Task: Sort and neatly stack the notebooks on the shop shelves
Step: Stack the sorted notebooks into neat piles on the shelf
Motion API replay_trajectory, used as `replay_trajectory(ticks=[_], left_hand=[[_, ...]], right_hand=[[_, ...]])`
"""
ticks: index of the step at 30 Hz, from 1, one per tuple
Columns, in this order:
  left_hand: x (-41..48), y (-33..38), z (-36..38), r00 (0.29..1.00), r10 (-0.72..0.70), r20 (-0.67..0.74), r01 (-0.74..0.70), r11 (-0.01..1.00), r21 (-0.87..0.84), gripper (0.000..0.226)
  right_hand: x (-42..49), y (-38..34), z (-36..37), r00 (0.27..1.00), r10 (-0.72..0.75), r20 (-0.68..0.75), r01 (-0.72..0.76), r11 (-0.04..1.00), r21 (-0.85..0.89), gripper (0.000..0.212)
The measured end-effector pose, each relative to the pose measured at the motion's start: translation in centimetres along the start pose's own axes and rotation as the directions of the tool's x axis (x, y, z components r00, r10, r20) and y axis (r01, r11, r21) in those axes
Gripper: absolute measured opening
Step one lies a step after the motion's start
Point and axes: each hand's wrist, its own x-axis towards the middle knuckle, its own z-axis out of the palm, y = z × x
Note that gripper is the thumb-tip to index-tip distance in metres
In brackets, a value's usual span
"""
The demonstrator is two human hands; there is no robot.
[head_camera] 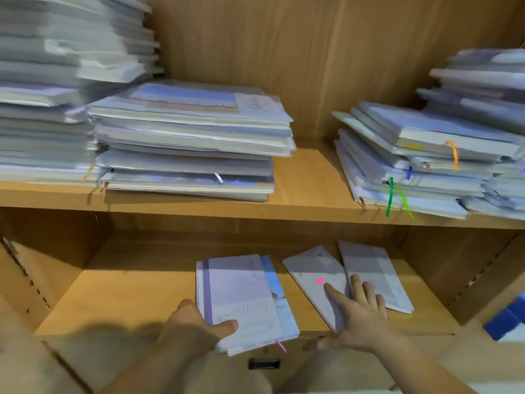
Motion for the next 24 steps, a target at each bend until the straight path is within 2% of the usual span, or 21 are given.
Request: replay_trajectory(ticks=[3, 6, 10, 14, 16, 18, 19, 21, 23, 24], left_hand=[[0.1, 0.2, 0.7, 0.997, 0.025, -0.071, -0.031, 0.996, -0.082, 0.069], [0.1, 0.5, 1.1, 0.999, 0.039, -0.020, -0.044, 0.948, -0.316, 0.062], [-0.6, 1.0, 0.8, 1.000, -0.001, 0.029, 0.017, 0.828, -0.561, 0.037], [-1.5, 1.5, -0.2, 0.992, -0.009, 0.123, 0.101, 0.631, -0.769, 0.045], [-2.0, 1.4, -0.8, 0.994, -0.011, 0.109, 0.095, 0.580, -0.809, 0.042], [-2.7, 1.5, -1.5, 0.999, -0.008, 0.051, 0.047, 0.563, -0.825, 0.036], [-3.1, 1.6, -1.8, 1.000, -0.006, 0.004, 0.007, 0.562, -0.827, 0.031], [-4.2, 2.0, -2.5, 0.995, -0.022, -0.102, -0.073, 0.550, -0.832, 0.024], [-5.4, 2.8, -3.0, 0.981, -0.041, -0.190, -0.143, 0.514, -0.846, 0.023], [-6.1, 3.3, -3.1, 0.975, -0.025, -0.219, -0.178, 0.500, -0.848, 0.023]], right_hand=[[0.3, 0.0, 0.2, 0.996, -0.034, -0.083, 0.024, 0.993, -0.117, 0.117], [0.0, -0.1, -0.3, 0.985, -0.139, -0.104, 0.116, 0.973, -0.200, 0.091], [-1.8, -0.8, -1.2, 0.972, -0.200, -0.123, 0.189, 0.977, -0.095, 0.077], [-4.0, -2.9, -0.4, 0.941, -0.302, -0.153, 0.299, 0.953, -0.045, 0.073], [-4.8, -4.0, 0.6, 0.930, -0.343, -0.134, 0.340, 0.939, -0.045, 0.075], [-5.2, -4.4, 1.1, 0.918, -0.388, -0.080, 0.391, 0.920, 0.029, 0.083], [-5.4, -4.5, 1.0, 0.919, -0.387, -0.077, 0.394, 0.911, 0.124, 0.088], [-5.4, -4.5, 0.6, 0.928, -0.311, -0.205, 0.365, 0.868, 0.338, 0.081], [-4.7, -4.2, 0.3, 0.931, -0.143, -0.335, 0.264, 0.900, 0.348, 0.065], [-4.4, -3.7, 0.2, 0.941, -0.069, -0.331, 0.174, 0.937, 0.302, 0.064]])
